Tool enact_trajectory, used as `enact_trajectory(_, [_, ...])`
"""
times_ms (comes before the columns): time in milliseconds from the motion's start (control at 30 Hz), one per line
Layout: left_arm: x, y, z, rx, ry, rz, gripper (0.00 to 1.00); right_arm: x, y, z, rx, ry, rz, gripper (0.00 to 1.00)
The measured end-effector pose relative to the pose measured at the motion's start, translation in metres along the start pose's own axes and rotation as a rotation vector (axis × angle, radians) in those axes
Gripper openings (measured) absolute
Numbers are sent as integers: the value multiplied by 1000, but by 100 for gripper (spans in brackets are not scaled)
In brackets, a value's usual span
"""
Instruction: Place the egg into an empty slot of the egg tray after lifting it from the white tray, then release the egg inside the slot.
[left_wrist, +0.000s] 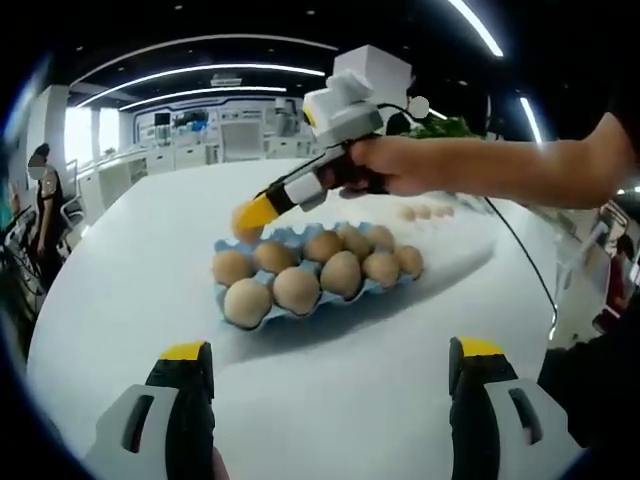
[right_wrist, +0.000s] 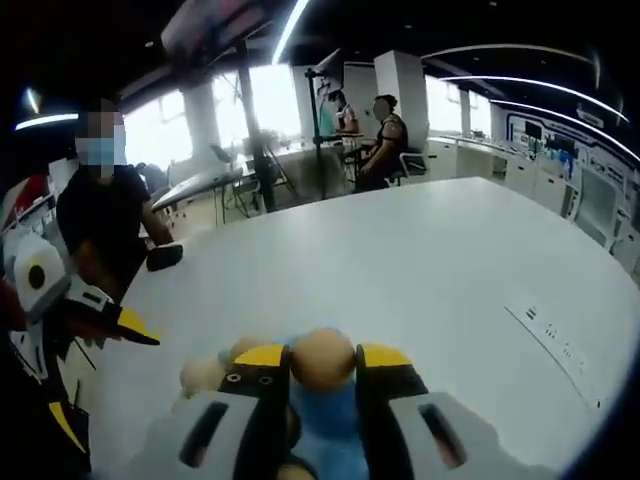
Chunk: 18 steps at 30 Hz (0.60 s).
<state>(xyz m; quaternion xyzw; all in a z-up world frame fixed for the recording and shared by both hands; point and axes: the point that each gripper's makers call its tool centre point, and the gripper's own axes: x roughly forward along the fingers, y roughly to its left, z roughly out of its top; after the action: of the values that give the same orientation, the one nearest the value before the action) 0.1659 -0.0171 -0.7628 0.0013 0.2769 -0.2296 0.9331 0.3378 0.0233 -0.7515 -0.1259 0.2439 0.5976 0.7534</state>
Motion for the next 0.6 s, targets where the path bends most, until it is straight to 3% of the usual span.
enact_trajectory(600, [1,-2,-7,0,18,-14,100,25,-2,-15,-26,86,8,27])
